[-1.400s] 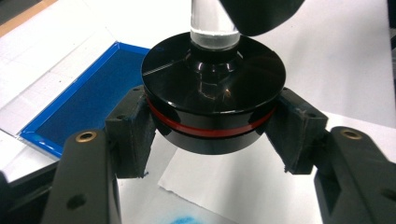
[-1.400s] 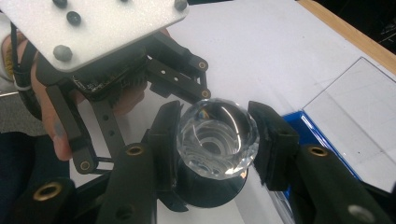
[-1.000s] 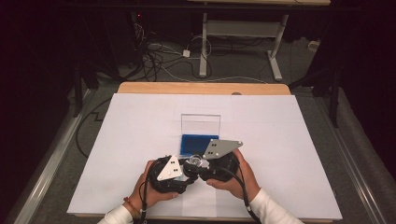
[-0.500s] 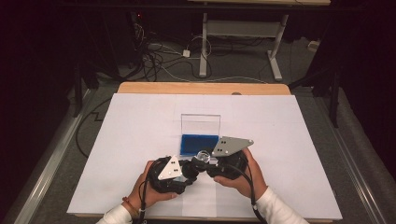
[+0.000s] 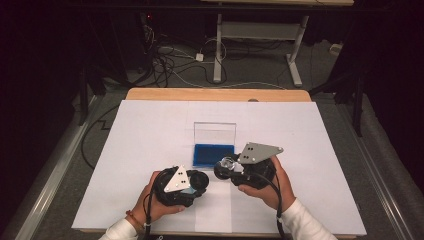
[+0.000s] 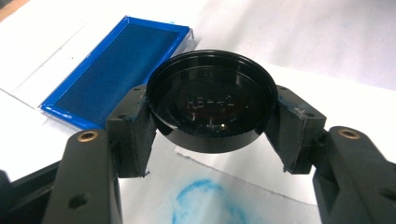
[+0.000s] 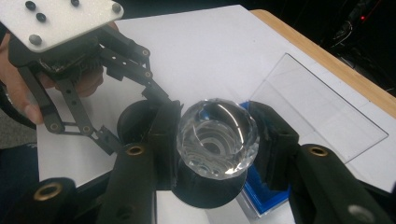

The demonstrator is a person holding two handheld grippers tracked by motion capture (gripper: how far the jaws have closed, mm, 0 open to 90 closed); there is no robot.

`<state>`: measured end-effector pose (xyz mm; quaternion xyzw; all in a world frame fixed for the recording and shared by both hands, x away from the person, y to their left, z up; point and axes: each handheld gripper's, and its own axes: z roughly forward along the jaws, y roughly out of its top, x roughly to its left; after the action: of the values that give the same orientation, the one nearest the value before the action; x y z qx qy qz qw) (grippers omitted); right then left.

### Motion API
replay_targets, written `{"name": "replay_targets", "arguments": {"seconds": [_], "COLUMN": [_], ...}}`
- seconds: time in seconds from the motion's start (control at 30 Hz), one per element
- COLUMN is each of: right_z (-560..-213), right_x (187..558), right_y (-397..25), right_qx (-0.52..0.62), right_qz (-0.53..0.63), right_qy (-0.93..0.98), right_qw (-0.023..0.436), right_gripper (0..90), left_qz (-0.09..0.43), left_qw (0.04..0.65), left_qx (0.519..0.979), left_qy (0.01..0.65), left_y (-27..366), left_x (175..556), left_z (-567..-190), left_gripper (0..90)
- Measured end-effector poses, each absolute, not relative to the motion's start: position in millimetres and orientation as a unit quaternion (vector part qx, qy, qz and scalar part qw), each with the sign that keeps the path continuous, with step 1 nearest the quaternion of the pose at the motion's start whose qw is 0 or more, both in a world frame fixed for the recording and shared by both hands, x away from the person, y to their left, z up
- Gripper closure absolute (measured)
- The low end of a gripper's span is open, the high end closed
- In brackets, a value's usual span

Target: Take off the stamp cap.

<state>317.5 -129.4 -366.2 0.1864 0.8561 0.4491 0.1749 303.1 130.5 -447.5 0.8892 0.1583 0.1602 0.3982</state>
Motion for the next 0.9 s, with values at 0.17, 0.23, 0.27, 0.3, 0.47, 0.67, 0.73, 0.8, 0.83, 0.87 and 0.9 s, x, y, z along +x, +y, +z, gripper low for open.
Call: {"name": "replay_targets", "arguments": {"seconds": [0.17,0.23,0.27,0.3,0.47,0.67,0.73,0.8,0.83,0.87,0.9], "right_z": [-366.1,-366.2,-366.2,-366.1,-366.3,-367.3,-367.4,-367.3,-367.4,-367.6,-367.7], "right_x": [317.4,317.6,317.8,317.9,319.9,323.7,324.6,325.5,325.6,325.9,326.2], "right_y": [-131.1,-131.6,-131.9,-132.1,-133.9,-138.1,-139.6,-141.2,-141.7,-142.3,-143.0], "right_qx": [0.189,0.19,0.19,0.19,0.193,0.202,0.204,0.205,0.207,0.208,0.207], "right_qz": [0.447,0.446,0.446,0.445,0.443,0.441,0.441,0.44,0.44,0.44,0.438], "right_qy": [0.856,0.856,0.856,0.857,0.856,0.855,0.854,0.854,0.854,0.854,0.855], "right_qw": [0.176,0.179,0.178,0.179,0.182,0.184,0.187,0.185,0.186,0.186,0.186], "right_gripper": [57.0,57.0,57.0,57.0,57.0,57.0,57.0,57.0,57.0,57.0,57.0], "left_qz": [0.162,0.163,0.164,0.165,0.169,0.18,0.183,0.185,0.186,0.187,0.189], "left_qw": [0.398,0.399,0.398,0.398,0.398,0.395,0.395,0.397,0.396,0.396,0.395], "left_qx": [0.888,0.887,0.887,0.887,0.884,0.882,0.88,0.878,0.877,0.877,0.876], "left_qy": [0.163,0.165,0.166,0.166,0.176,0.185,0.19,0.194,0.196,0.199,0.202], "left_y": [136.3,138.8,140.0,141.7,152.7,166.9,172.2,177.5,180.1,182.4,184.9], "left_x": [303.5,303.4,303.2,303.2,303.6,304.1,304.1,303.8,303.5,303.1,302.6], "left_z": [-446.5,-446.0,-445.7,-445.4,-443.8,-440.6,-439.5,-438.7,-438.6,-438.6,-438.7], "left_gripper": [36.7,36.7,36.7,36.7,36.7,36.7,36.7,36.7,36.7,36.7,36.7]}}
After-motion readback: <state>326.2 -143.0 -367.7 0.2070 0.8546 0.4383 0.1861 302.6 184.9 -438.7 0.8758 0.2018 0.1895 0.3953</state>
